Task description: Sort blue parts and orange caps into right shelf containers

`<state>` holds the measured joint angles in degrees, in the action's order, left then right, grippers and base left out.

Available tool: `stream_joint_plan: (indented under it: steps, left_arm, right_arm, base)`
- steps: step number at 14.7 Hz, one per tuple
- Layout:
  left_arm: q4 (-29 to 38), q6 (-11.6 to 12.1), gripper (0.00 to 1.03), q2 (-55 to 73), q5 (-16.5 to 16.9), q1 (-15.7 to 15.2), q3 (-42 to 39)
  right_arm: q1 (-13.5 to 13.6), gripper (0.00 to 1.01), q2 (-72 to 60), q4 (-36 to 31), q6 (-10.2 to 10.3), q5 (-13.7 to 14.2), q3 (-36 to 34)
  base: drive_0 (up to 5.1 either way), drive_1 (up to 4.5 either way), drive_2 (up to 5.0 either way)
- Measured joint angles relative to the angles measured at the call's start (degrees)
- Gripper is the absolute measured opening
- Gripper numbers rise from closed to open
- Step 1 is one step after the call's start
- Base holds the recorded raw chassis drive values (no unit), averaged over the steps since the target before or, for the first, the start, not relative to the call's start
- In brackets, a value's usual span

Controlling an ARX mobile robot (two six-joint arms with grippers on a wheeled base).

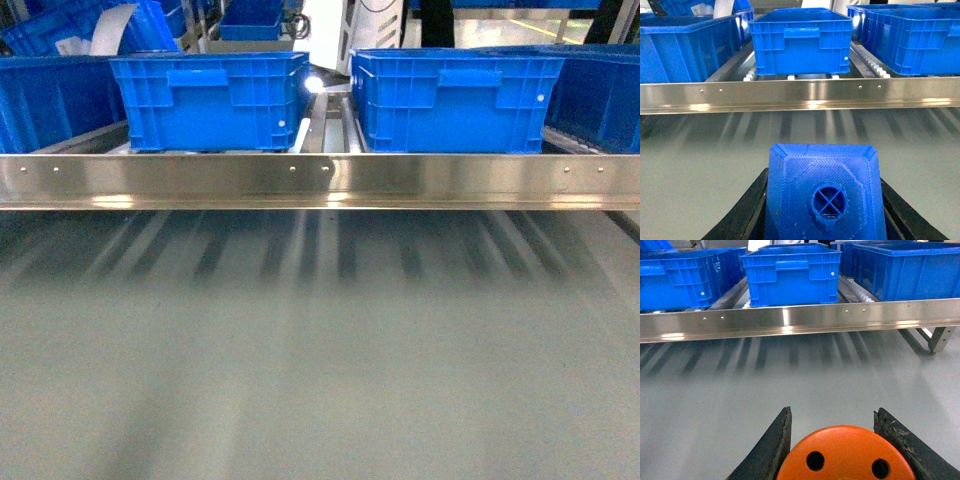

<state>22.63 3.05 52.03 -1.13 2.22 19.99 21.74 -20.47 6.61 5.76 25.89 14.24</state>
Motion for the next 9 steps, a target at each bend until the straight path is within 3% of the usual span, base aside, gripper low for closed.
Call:
stream_joint_plan:
  steps: [9]
  left_arm:
    - [0.00, 0.00, 0.44, 0.02, 0.13, 0.24, 0.00]
  right_arm:
    - [-0.02, 0.42, 0.02, 0.02, 0.00, 0.15, 0.00]
  base:
    - [0.1, 4.15, -3.9]
